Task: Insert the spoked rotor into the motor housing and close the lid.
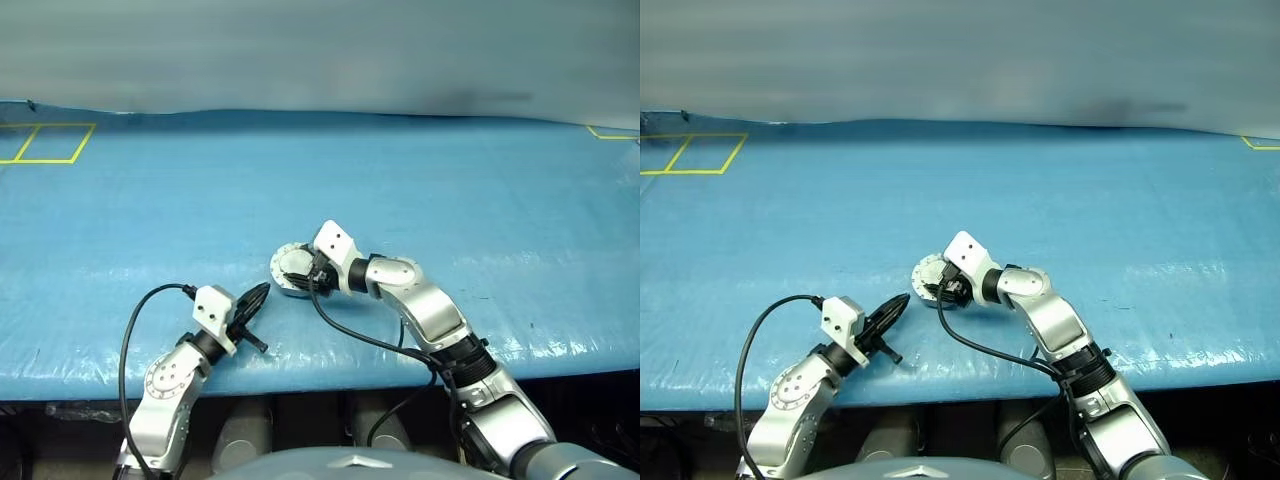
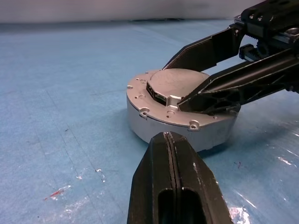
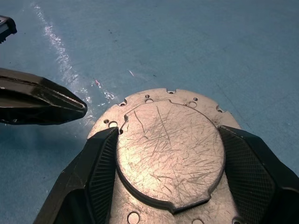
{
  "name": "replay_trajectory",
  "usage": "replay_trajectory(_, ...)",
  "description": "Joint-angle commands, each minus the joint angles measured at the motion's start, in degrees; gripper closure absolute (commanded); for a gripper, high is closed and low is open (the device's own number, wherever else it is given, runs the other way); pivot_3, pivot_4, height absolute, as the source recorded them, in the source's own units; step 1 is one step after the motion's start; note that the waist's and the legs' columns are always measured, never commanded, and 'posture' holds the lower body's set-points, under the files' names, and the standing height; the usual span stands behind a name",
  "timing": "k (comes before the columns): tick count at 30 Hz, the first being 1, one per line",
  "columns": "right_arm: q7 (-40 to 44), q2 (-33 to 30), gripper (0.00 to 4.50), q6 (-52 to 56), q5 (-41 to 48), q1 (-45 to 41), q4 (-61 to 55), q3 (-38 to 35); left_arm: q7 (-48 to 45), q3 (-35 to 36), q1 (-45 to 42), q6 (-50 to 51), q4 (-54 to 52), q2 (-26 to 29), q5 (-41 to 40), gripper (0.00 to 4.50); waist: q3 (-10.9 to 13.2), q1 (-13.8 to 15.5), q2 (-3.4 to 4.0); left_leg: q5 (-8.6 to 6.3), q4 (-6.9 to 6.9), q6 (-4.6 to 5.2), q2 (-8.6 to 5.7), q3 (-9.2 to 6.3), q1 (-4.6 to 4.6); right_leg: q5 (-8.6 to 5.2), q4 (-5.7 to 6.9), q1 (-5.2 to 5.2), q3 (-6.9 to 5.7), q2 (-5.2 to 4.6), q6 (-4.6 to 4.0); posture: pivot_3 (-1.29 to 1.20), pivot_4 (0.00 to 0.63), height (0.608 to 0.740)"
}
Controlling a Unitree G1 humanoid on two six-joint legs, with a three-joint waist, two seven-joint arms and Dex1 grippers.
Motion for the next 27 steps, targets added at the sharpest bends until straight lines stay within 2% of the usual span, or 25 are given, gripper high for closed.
replay_trajectory(1,-0.46,0.19,1.47,2.11,-0.68,0.90,1.27,0.83,3.09,2.31,-4.51,6.62,-6.09,-0.75,-4.40,4.50,0.00,0.00,-0.01,0.00,0.01,0.00,0.00,-0.01,0.00,0.00,0.01,0.00,-0.01,0.00,0.00,0.00,0.150,0.740)
replay_trajectory(6,-0.91,0.63,1.47,2.21,-0.61,1.06,1.11,0.48,7.71,6.05,-11.51,24.32,-10.05,0.74,-12.58,4.50,-0.01,-0.14,0.00,0.01,-0.05,0.00,0.00,-0.01,0.05,0.01,0.01,0.03,-0.02,0.03,0.01,0.00,0.150,0.740)
replay_trajectory(10,-1.16,0.86,1.47,2.33,-0.65,1.30,0.91,0.44,7.66,8.60,-16.86,36.25,-7.94,1.93,-20.42,4.50,-0.01,-0.26,-0.01,0.01,-0.04,0.01,0.01,-0.03,0.12,0.01,0.03,0.11,-0.04,0.05,0.02,0.00,0.150,0.740)
replay_trajectory(17,-1.67,1.08,1.47,2.60,-0.21,1.79,0.28,-0.13,6.76,8.96,-22.87,44.25,-1.55,3.47,-22.93,4.50,-0.01,-0.29,-0.03,0.01,-0.05,0.00,0.00,-0.02,0.22,0.01,0.02,0.21,-0.02,0.06,0.02,0.00,0.150,0.740)
replay_trajectory(27,-2.20,1.05,1.47,2.88,-0.16,2.23,-0.38,-0.61,7.64,6.29,-24.88,48.57,1.83,5.28,-19.97,4.50,-0.01,-0.09,-0.03,0.02,-0.10,-0.02,0.00,-0.02,0.22,0.01,0.00,0.21,-0.01,0.04,0.01,0.00,0.150,0.740)
